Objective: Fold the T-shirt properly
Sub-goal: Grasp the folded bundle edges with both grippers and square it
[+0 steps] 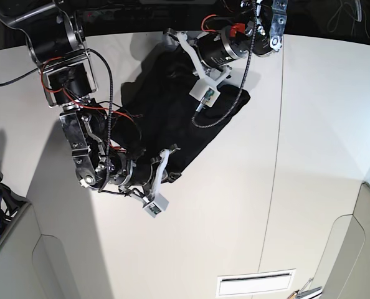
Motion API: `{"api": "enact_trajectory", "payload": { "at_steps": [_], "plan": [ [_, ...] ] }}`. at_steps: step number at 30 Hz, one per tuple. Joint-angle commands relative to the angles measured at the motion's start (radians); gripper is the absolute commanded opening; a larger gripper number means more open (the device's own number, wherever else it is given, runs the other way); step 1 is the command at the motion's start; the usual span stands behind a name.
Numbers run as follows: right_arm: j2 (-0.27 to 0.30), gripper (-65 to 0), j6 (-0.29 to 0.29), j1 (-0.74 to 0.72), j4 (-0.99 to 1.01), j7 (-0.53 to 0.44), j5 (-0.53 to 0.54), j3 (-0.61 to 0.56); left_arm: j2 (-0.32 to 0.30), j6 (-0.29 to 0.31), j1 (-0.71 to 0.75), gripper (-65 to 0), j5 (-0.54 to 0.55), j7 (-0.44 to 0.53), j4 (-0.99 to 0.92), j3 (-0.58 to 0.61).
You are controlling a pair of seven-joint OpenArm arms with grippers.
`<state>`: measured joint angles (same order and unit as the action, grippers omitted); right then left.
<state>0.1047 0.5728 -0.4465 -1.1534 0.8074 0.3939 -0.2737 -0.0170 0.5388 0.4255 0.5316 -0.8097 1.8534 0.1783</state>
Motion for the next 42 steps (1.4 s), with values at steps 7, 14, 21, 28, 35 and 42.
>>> {"api": "enact_trajectory", "payload": {
  "at_steps": [7,14,21,28,35,42],
  "plan": [
    [0.015,-65.0,0.011,-0.016,-0.013,0.058,0.090,0.003,0.002,-0.057,-0.063,-65.0,-0.121,0.021,-0.057,0.003],
    [0.091,-65.0,0.018,0.017,-0.024,0.084,0.200,0.008,-0.031,-0.061,-0.106,-65.0,-0.145,0.022,-0.073,-0.097],
    [0.156,-65.0,0.018,0.150,-0.181,0.167,0.301,0.027,-0.031,-0.088,-0.182,-65.0,-0.146,0.044,-0.093,-0.216],
    [0.156,-65.0,0.016,0.340,-0.392,0.187,0.331,0.085,-0.031,-0.093,-0.302,-65.0,-0.182,0.051,-0.178,-0.232],
    [0.155,-65.0,0.015,0.422,-0.499,0.187,0.317,0.134,-0.053,-0.104,-0.343,-65.0,-0.146,0.049,-0.168,-0.232],
    [0.156,-65.0,0.015,0.422,-0.508,0.189,0.316,0.279,-0.128,-0.109,-0.266,-65.0,-0.139,-0.015,0.027,-0.242]
  ]
}}
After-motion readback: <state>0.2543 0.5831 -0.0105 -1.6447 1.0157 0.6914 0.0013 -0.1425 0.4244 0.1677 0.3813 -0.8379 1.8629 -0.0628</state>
